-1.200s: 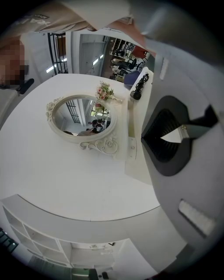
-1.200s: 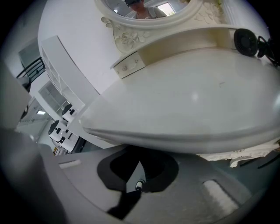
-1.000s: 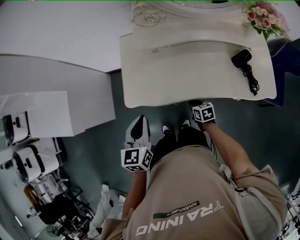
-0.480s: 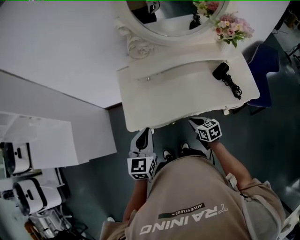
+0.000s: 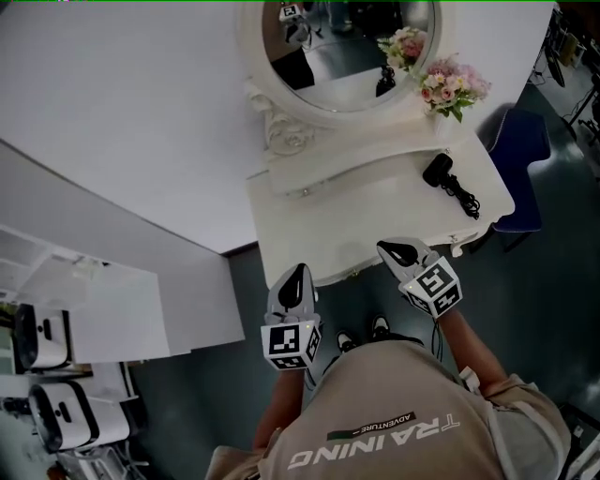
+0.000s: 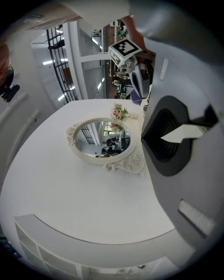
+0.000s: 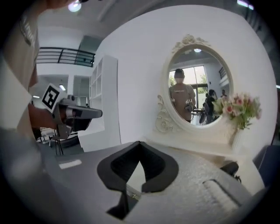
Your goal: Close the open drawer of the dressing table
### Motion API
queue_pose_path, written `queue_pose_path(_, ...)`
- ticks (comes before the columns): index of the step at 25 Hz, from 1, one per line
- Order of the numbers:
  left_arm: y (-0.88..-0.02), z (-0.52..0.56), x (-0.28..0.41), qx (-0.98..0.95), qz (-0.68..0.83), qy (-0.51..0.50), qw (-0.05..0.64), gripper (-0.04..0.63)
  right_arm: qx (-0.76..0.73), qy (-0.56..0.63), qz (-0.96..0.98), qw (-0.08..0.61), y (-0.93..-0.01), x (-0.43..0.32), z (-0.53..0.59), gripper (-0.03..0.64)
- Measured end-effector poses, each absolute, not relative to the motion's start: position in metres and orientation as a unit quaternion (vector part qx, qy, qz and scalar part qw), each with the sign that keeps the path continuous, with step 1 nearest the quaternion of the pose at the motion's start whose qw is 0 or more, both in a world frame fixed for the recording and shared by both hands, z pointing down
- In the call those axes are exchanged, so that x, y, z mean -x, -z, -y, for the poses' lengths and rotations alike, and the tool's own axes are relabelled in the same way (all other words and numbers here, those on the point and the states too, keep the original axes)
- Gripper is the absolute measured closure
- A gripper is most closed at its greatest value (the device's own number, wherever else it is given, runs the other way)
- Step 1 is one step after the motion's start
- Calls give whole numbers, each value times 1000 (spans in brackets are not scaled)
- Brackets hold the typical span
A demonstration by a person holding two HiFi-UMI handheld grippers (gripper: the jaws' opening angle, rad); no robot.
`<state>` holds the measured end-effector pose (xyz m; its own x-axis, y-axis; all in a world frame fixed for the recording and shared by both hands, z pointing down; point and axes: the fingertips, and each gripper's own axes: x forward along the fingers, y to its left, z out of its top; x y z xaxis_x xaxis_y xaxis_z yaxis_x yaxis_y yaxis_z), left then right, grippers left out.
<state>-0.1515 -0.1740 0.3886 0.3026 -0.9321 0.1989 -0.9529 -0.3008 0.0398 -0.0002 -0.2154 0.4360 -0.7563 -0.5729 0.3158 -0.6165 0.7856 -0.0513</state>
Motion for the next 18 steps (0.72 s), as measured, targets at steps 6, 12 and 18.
queue_pose_path(6, -341, 177, 158, -806, 589, -54, 31, 577, -326, -17, 941, 93, -371, 21, 207, 615)
queue_pose_path(12, -321, 181, 169, -804, 593, -45, 2, 577, -340, 23, 938, 60, -333, 23, 206, 615)
queue_pose_path(18, -286, 183, 173, -800, 599, -15, -34, 577, -364, 59, 928, 54, -312, 18, 203, 615)
